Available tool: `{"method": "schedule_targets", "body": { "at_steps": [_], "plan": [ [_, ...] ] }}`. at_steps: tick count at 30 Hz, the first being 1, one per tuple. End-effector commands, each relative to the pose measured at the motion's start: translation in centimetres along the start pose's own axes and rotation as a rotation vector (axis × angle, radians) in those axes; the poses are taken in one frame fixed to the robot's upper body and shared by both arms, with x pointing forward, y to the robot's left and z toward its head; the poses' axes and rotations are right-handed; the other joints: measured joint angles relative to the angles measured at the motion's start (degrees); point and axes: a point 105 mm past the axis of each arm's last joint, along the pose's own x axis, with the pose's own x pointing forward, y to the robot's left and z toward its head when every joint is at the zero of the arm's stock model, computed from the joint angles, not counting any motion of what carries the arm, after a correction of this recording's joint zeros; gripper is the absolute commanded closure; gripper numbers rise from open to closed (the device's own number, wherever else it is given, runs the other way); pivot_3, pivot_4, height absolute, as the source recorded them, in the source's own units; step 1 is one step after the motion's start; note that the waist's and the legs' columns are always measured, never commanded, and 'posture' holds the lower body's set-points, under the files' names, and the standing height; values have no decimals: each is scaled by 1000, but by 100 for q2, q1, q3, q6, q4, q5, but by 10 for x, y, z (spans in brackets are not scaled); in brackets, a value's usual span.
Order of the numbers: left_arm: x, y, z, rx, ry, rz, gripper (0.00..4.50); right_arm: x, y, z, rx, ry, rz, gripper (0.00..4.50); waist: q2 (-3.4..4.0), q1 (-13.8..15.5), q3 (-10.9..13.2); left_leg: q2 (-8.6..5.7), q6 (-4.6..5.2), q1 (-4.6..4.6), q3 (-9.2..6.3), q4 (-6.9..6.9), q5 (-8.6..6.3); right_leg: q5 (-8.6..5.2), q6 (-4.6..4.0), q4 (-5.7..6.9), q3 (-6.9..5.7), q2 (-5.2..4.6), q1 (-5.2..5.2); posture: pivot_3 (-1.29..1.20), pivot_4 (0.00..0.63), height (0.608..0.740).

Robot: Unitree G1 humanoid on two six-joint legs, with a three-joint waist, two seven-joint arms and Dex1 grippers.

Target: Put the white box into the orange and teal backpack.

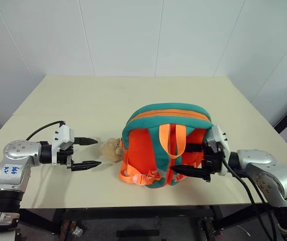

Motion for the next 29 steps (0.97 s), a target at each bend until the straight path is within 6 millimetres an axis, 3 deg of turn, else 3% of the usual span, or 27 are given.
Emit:
{"method": "schedule_targets", "body": {
  "at_steps": [1,6,11,16,22,29],
  "plan": [
    [-8,4,21,86,-85,46,0,-29,-13,-5,-95,50,-112,26,0,3,0,0,0,0,0,0,0,0,-1,-3,0,0,2,0,150,740],
    [-21,10,32,59,-170,133,0,-66,-23,-4,-165,64,-266,26,0,8,0,-2,4,2,1,4,-2,5,9,-5,1,-2,8,0,150,740],
    [-27,14,17,55,-158,177,0,-86,-21,0,-190,66,-298,26,0,-30,0,-1,3,15,2,4,-2,6,11,1,4,0,12,0,150,740],
    [-26,11,22,101,-191,149,0,-102,-19,13,-228,101,-295,26,0,-16,0,-1,4,12,6,17,-1,1,1,0,9,-1,15,0,150,740],
    [-34,0,27,73,-213,86,0,-110,-15,24,-240,122,-271,26,0,-18,0,-1,5,13,6,16,-2,1,1,-1,10,-2,16,0,150,740],
    [-41,-7,30,9,-202,49,0,-101,-9,24,-242,134,-204,26,0,-25,0,-1,6,15,6,18,-2,0,-1,1,12,-2,16,0,150,740]
  ]
}}
